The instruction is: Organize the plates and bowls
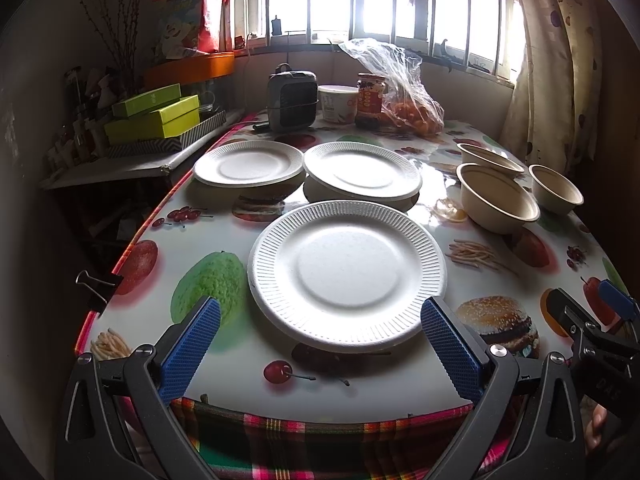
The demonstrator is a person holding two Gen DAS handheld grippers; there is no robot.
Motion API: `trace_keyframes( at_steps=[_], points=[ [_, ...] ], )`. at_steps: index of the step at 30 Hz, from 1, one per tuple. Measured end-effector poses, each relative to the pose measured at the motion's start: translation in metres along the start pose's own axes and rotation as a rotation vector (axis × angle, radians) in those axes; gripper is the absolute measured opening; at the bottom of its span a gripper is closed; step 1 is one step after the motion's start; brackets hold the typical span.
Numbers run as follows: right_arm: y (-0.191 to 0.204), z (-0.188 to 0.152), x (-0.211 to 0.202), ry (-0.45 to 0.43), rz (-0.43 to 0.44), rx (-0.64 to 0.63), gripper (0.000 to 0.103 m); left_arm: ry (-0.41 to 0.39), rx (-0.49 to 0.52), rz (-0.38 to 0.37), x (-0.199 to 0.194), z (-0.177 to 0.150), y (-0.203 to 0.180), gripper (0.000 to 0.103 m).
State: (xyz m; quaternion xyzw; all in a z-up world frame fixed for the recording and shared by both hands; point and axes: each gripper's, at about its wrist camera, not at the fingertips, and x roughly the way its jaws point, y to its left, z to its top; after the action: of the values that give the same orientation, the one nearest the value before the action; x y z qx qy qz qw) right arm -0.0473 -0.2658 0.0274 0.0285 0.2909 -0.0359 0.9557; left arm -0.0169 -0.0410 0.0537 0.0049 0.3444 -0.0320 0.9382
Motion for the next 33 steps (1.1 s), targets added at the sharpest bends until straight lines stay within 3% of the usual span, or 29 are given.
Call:
trace_keyframes(
  at_steps=[33],
  points=[
    [0.0019,0.0007,0.0027,0.005,0.001,0.000,0.103,-0.001,-0.004,0.002,0.0009,0.0009,0.0037,0.101]
  ],
)
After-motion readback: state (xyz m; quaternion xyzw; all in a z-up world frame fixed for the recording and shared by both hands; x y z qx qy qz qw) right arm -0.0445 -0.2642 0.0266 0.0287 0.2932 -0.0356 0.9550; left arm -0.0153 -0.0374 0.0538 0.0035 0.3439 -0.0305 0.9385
